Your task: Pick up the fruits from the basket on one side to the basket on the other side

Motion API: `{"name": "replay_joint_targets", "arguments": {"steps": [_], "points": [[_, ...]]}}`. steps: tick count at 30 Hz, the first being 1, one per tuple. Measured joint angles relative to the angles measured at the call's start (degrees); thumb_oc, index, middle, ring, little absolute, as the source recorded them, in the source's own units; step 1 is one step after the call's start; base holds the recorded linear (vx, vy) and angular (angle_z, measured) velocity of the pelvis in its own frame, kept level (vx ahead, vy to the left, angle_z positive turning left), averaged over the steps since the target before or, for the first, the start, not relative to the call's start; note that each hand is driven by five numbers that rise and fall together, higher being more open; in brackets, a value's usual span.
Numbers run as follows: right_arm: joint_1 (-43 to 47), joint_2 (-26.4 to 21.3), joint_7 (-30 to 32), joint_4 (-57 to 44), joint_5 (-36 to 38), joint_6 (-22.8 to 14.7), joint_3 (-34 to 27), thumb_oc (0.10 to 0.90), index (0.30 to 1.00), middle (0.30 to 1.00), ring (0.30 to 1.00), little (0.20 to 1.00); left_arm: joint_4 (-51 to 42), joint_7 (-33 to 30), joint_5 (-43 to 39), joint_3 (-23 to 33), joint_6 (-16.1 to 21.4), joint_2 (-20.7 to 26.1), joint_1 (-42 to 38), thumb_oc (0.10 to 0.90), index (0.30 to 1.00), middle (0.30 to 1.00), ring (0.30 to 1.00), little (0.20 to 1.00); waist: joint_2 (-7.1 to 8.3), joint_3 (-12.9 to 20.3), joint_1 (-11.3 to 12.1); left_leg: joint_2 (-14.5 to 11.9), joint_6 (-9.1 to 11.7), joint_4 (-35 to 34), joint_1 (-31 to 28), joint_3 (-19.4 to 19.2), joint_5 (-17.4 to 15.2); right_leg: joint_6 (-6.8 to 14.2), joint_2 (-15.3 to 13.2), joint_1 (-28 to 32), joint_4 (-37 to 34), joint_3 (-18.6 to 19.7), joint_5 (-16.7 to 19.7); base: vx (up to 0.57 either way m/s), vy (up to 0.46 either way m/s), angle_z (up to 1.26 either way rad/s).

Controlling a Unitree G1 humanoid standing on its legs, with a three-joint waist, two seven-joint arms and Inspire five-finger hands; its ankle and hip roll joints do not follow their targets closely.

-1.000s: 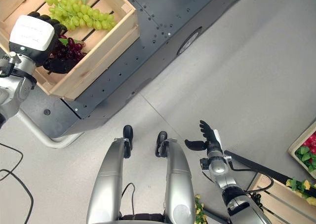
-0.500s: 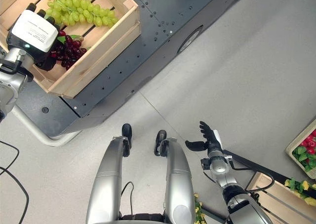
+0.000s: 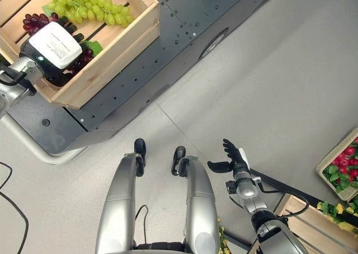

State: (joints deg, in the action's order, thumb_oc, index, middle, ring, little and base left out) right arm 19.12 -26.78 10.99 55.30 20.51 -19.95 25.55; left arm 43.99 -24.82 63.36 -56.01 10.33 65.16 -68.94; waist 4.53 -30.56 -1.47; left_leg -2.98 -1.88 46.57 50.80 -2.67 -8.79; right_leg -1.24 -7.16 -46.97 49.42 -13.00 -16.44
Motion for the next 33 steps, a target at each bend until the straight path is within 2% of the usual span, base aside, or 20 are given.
{"name": "replay_joint_targets", "arguments": {"steps": [4, 8, 11, 12, 14, 15, 16, 17, 18, 23, 24, 25, 26, 29, 33], "points": [[0.00, 0.02, -0.81, -0.04, 0.00, -0.42, 0.00, 0.800, 0.900, 0.900, 0.900, 0.900, 0.22, -0.12, -0.14, -0.11, 2.58, 0.01, -0.02, 0.800, 0.900, 0.900, 0.900, 0.900, 0.00, 0.00, -0.08, 0.00, -0.19, 0.12, 0.08, -0.10, -0.12, 0.16, -0.03, 0.00, -0.11, 0.06, 0.10, 0.00, 0.000, 0.00], [0.00, 0.01, -0.92, -0.36, -0.01, -0.58, 0.01, 0.800, 0.900, 0.900, 0.900, 0.900, 1.55, 0.28, -1.04, -0.12, 2.40, -0.01, -0.06, 0.800, 0.900, 0.900, 0.900, 0.900, 0.03, 0.02, -0.48, -0.01, -0.34, 0.12, 0.23, -0.14, -0.21, 0.24, -0.02, -0.08, -0.26, 0.08, 0.14, 0.00, 0.000, 0.00], [0.03, -0.08, -0.93, -0.75, 0.09, -0.92, 0.01, 0.800, 0.900, 0.900, 0.900, 0.900, 4.05, 2.15, -2.29, -0.13, -0.63, -1.00, -1.20, 0.800, 0.900, 0.900, 0.900, 0.900, 0.16, 0.05, -0.60, -0.11, -0.23, 0.14, 1.58, -0.15, -0.16, 0.30, 0.12, -1.31, -0.28, -0.01, 0.22, -0.02, -0.004, 0.02], [0.03, -0.06, -0.97, -1.07, 0.15, -1.00, 0.03, 0.800, 0.900, 0.900, 0.900, 0.900, 4.54, 3.40, -2.53, -0.12, -3.11, -1.53, -1.53, 0.800, 0.900, 0.900, 0.900, 0.900, 0.22, 0.05, -0.67, -0.28, -0.21, 0.31, 2.23, -0.16, -0.07, 0.30, 0.19, -1.81, -0.26, -0.17, 0.26, -0.03, -0.015, 0.03], [-0.01, -0.08, -0.98, -1.20, 0.23, -1.02, 0.04, 0.800, 0.900, 0.900, 0.900, 0.900, 4.22, 5.77, -3.32, -0.35, -4.41, -1.59, -2.60, 0.800, 0.900, 0.900, 0.900, 0.900, 0.28, 0.05, -0.63, -0.62, -0.14, 0.71, 2.56, -0.33, -0.09, 0.29, 0.41, -1.97, -0.19, -0.24, 0.26, -0.03, -0.014, -0.03], [0.07, -0.10, -0.98, -1.53, 0.25, -1.09, 0.05, 0.800, 0.900, 0.900, 0.900, 0.900, 4.24, 6.73, -3.37, -0.58, -5.65, -1.60, -2.76, 0.599, 0.599, 0.599, 0.599, 0.599, 0.29, 0.05, -0.66, -0.65, -0.15, 0.70, 2.60, -0.31, -0.10, 0.29, 0.41, -1.99, -0.27, -0.24, 0.25, 0.00, 0.000, 0.00], [0.09, -0.10, -0.97, -1.65, 0.27, -1.37, 0.05, 0.800, 0.900, 0.900, 0.900, 0.900, 4.13, 7.22, -3.37, -0.56, -6.44, -1.67, -2.88, 0.595, 0.592, 0.592, 0.592, 0.592, 0.33, 0.06, -0.70, -0.66, -0.20, 0.68, 2.70, -0.30, -0.13, 0.29, 0.43, -2.07, -0.30, -0.26, 0.25, -0.04, -0.010, -0.01], [0.11, -0.10, -0.98, -1.82, 0.29, -1.71, 0.07, 0.800, 0.900, 0.900, 0.900, 0.900, 4.01, 8.17, -3.36, -0.53, -7.62, -2.06, -3.06, 0.675, 0.712, 0.712, 0.712, 0.712, 0.36, 0.08, -0.63, -0.69, -0.21, 0.63, 2.77, -0.14, -0.12, 0.29, 0.45, -2.16, -0.35, -0.26, 0.26, -0.04, -0.008, -0.01], [0.10, -0.10, -0.98, -2.09, 0.43, -1.77, 0.13, 0.800, 0.900, 0.900, 0.900, 0.900, 3.61, 9.11, -3.17, -0.76, -8.81, -2.40, -3.08, 0.800, 0.900, 0.900, 0.900, 0.900, 0.38, 0.09, -0.62, -0.74, -0.28, 0.59, 2.82, -0.04, -0.17, 0.30, 0.50, -2.22, -0.39, -0.27, 0.25, -0.05, -0.011, 0.00], [0.10, -0.09, -1.12, -2.96, 2.17, -2.97, 0.20, 0.800, 0.900, 0.900, 0.900, 0.900, 1.50, 13.61, -2.95, -0.99, -15.74, -4.17, -4.76, 0.800, 0.900, 0.900, 0.900, 0.900, 0.79, 0.24, 0.04, -1.02, 0.51, -0.13, 4.01, 0.36, 0.18, 0.56, 0.76, -3.32, -0.91, -0.78, 0.42, -0.03, -0.010, 0.04], [0.12, -0.10, -1.16, -3.33, 2.76, -3.00, 0.19, 0.800, 0.900, 0.900, 0.900, 0.900, 1.50, 15.40, -2.92, -1.01, -16.99, -4.80, -5.49, 0.595, 0.592, 0.592, 0.592, 0.592, 0.82, 0.23, 0.16, -1.03, 0.61, -0.31, 4.21, 0.55, 0.32, 0.54, 0.82, -3.43, -1.15, -1.01, 0.53, -0.04, -0.014, 0.02], [0.10, -0.08, -1.19, -3.73, 2.92, -3.02, 0.22, 0.800, 0.900, 0.900, 0.900, 0.900, 1.50, 16.84, -2.91, -1.01, -17.88, -5.14, -5.88, 0.485, 0.427, 0.427, 0.427, 0.427, 0.84, 0.24, 0.18, -1.07, 0.75, -0.42, 4.30, 0.77, 0.43, 0.53, 0.95, -3.41, -1.35, -1.24, 0.59, -0.04, -0.017, 0.02], [0.11, -0.09, -1.21, -4.03, 2.96, -3.14, 0.21, 0.800, 0.900, 0.900, 0.900, 0.900, 1.50, 17.76, -2.87, -0.99, -18.74, -5.35, -6.00, 0.400, 0.300, 0.300, 0.300, 0.300, 0.86, 0.24, 0.20, -1.12, 0.85, -0.43, 4.38, 0.82, 0.49, 0.51, 1.00, -3.42, -1.36, -1.39, 0.58, 0.00, 0.000, 0.00], [0.11, -0.09, -1.23, -4.78, 4.27, -3.24, 0.23, 0.800, 0.900, 0.900, 0.900, 0.900, 1.65, 17.29, -2.25, -0.97, -19.36, -5.59, -6.09, 0.400, 0.300, 0.300, 0.300, 0.300, 0.88, 0.24, 0.21, -1.34, 1.07, -0.88, 4.43, 0.85, 0.66, 0.39, 1.15, -3.41, -1.78, -1.74, 0.66, -0.02, -0.004, 0.01], [0.15, -0.12, -1.23, -5.69, 4.75, -3.24, 0.21, 0.800, 0.900, 0.900, 0.900, 0.900, 3.03, 13.22, -1.14, -0.98, -19.31, -5.57, -6.09, 0.400, 0.300, 0.300, 0.300, 0.300, 1.08, 0.24, 0.44, -1.46, 1.10, -1.30, 4.41, 0.86, 1.01, 0.03, 1.42, -3.33, -2.32, -1.88, 0.91, -0.01, 0.000, 0.00]]}}
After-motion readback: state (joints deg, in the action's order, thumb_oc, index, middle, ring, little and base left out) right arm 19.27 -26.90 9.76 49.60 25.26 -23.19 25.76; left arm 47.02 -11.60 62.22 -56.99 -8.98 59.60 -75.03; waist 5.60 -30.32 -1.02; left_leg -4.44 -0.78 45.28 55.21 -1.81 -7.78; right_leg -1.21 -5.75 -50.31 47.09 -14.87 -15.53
